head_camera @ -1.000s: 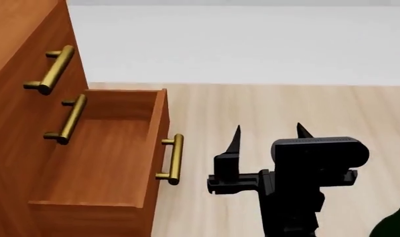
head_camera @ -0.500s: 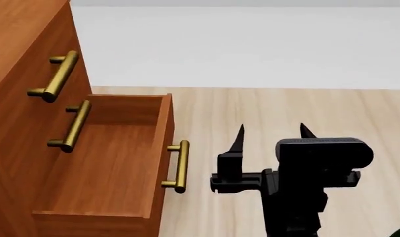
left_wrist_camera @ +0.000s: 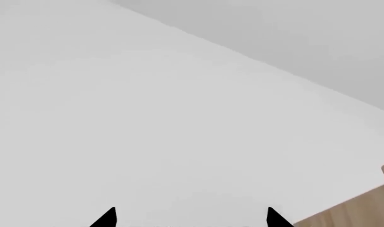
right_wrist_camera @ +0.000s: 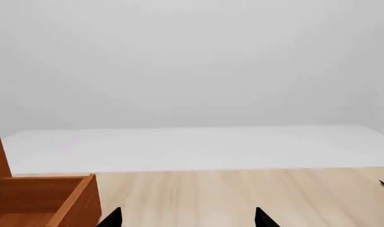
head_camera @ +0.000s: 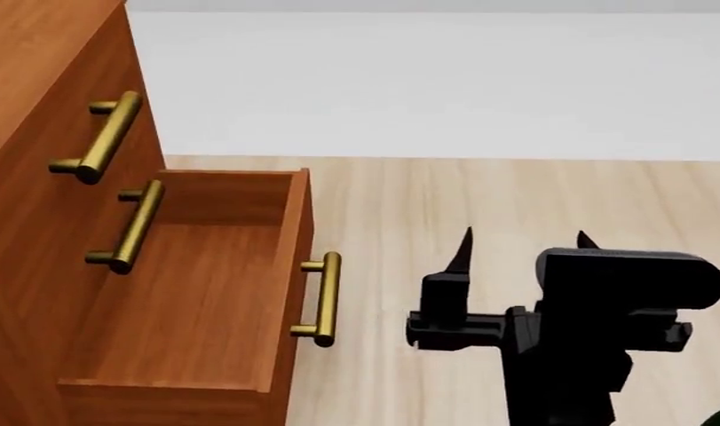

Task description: Put the wine bottle in the bottom drawer of the cabinet.

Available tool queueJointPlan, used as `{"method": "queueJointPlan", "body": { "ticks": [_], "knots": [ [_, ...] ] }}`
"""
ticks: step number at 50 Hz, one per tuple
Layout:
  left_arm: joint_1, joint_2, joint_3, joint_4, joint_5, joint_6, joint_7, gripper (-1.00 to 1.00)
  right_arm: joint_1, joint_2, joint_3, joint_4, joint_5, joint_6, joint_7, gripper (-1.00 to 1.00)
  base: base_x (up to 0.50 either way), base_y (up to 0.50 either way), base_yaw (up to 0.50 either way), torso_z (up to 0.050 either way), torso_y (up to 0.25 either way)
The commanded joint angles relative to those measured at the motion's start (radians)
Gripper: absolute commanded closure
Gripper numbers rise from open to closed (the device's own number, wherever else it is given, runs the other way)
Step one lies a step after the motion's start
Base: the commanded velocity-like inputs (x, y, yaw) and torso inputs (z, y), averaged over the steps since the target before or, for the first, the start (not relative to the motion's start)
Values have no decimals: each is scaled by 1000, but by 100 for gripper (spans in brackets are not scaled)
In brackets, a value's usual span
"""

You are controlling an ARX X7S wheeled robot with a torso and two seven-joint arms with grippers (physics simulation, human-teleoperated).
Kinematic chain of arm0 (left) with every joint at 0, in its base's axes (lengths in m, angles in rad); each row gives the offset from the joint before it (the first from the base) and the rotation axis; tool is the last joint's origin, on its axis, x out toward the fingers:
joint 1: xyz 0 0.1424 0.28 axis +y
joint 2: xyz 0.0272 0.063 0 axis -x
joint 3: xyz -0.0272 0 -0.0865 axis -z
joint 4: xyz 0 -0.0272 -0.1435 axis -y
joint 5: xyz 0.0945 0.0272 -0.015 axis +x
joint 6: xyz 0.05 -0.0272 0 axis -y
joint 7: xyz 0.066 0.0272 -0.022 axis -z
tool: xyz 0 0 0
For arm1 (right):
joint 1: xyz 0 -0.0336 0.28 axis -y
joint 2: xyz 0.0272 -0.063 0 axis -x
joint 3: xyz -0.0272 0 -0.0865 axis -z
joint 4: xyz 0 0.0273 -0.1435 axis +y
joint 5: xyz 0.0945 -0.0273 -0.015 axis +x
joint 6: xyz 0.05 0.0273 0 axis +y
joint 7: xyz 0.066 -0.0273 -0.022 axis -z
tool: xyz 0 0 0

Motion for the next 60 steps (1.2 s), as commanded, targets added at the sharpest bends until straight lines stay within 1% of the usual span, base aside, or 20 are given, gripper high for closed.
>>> {"method": "queueJointPlan", "body": {
  "ticks": [1,13,15,18,20,24,26,27,28,30,33,36,39,42,46,47,53,58,59,60],
  "knots": [
    [0,-5,10,-3,7,3,-8,-100,-10,31,98,-146,89,191,71,-100,0,0,0,0,0],
    [6,-12,16,-4,10,5,-13,-100,-12,29,254,-252,239,397,122,-100,0,0,0,0,0],
    [-15,-14,15,-42,5,8,10,-100,-20,29,288,-265,271,438,129,-100,0,0,0,0,0],
    [-4,-14,16,-25,9,10,-1,-100,-26,40,305,-278,282,465,139,-100,0,0,0,0,0],
    [-22,-15,12,-61,2,16,24,-100,-21,28,365,-292,324,509,153,-100,0,0,0,0,0],
    [-11,-14,9,-45,-5,16,25,-100,-42,30,402,-329,366,574,170,-100,0,0,0,0,0],
    [-29,-20,13,-79,-6,10,33,-100,-46,33,423,-343,384,601,177,-100,0,0,0,0,0],
    [-20,-18,14,-60,-6,8,26,-100,-45,33,434,-347,393,611,179,-100,0,0,0,0,0],
    [13,-21,23,-7,5,-8,-26,-100,-40,34,451,-353,408,638,187,-100,0,0,0,0,0],
    [10,-15,18,-7,4,6,-11,-100,-31,37,486,-370,438,684,202,-100,0,0,0,0,0],
    [27,-15,21,22,15,7,-29,-100,-22,45,516,-387,465,737,221,-100,0,0,0,0,0],
    [11,-21,28,-12,20,2,-32,-100,-7,51,572,-406,503,790,241,-100,0,0,0,0,0],
    [-6,-21,26,-47,14,5,-11,-100,-24,68,595,-409,512,795,255,-100,0,0,0,0,0],
    [29,-15,20,6,7,5,-30,-100,-51,80,639,-410,517,795,269,-100,0,0,0,0,0],
    [25,-15,21,-5,9,7,-27,-100,-77,89,697,-419,550,802,281,-100,0,0,0,0,0],
    [-3,-18,24,-48,11,11,-9,-100,-82,93,703,-419,553,802,288,-100,0,0,0,0,0],
    [12,-20,26,-23,12,7,-20,-100,-94,109,741,-418,611,815,329,-100,0,0,0,0,0],
    [19,-18,28,-16,12,7,-27,-100,-185,127,724,-398,569,751,328,-100,0,0,0,0,0],
    [1,-20,26,-50,8,10,-8,-100,-213,129,748,-398,556,730,326,-100,0,0,0,0,0],
    [13,-20,27,-27,8,6,-21,-100,-215,129,748,-397,557,727,327,-100,0,0,0,0,0]
  ]
}}
